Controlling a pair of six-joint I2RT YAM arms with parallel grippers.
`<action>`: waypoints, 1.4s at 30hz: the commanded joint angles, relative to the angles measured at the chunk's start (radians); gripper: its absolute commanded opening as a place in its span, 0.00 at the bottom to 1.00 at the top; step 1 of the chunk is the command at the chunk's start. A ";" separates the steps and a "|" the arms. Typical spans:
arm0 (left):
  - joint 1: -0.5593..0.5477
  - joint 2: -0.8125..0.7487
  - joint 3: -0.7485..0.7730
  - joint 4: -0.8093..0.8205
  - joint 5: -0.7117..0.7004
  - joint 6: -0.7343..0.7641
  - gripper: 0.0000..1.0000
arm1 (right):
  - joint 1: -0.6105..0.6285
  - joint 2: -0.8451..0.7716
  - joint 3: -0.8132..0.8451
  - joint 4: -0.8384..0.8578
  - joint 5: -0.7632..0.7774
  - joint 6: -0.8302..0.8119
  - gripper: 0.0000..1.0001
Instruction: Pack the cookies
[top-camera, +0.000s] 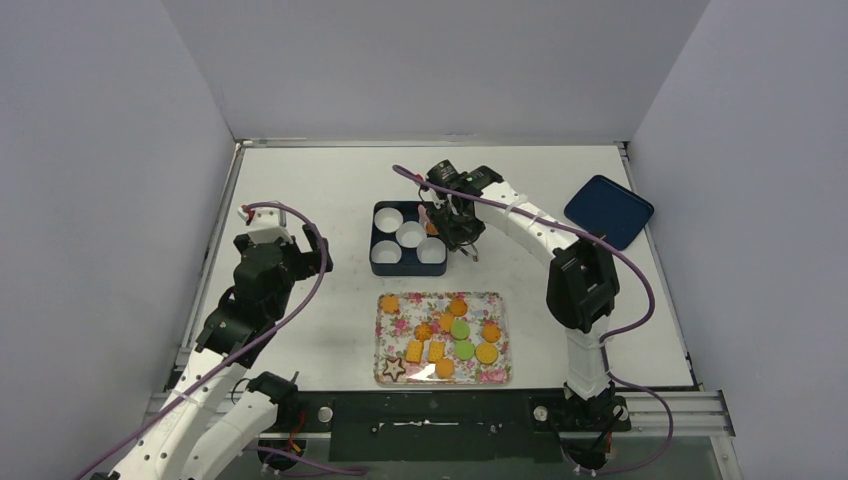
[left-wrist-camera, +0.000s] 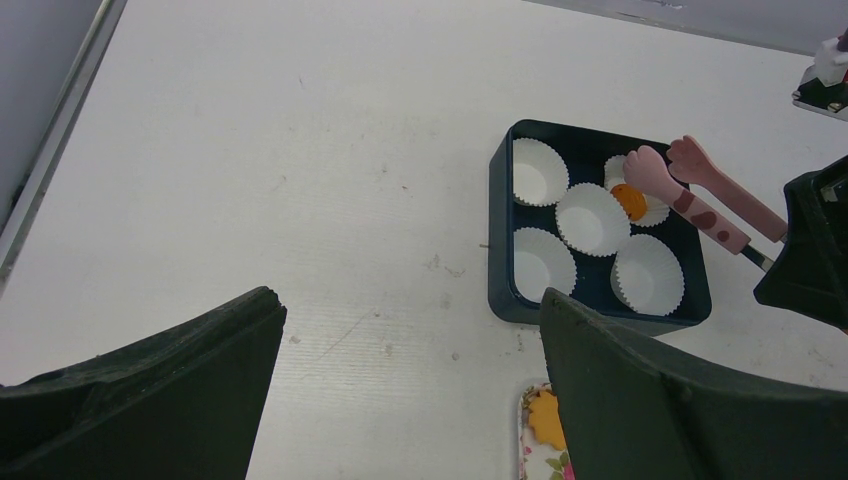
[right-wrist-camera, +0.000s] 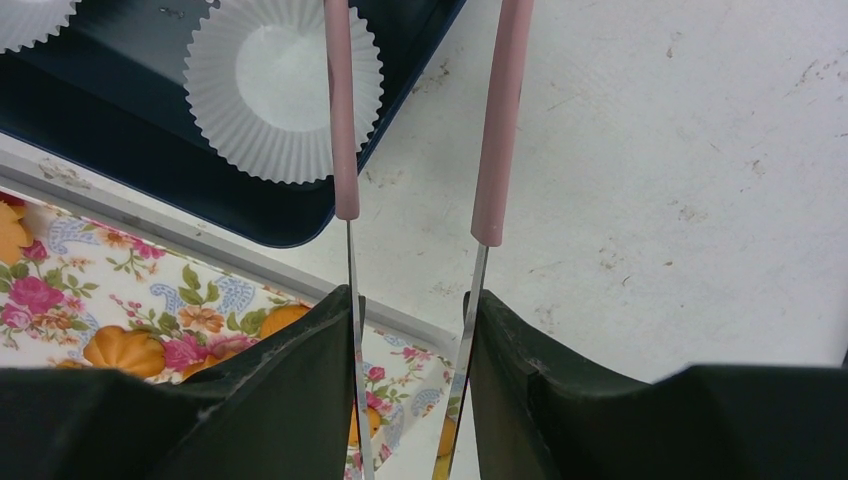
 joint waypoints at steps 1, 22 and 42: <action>-0.004 0.000 0.006 0.015 -0.011 0.009 0.97 | 0.020 -0.080 0.001 0.008 0.013 0.004 0.39; 0.028 -0.020 -0.004 0.029 0.054 0.017 0.97 | 0.272 -0.430 -0.314 -0.076 -0.016 0.076 0.39; 0.059 -0.018 -0.008 0.021 0.050 0.018 0.97 | 0.393 -0.333 -0.376 -0.020 -0.114 0.076 0.44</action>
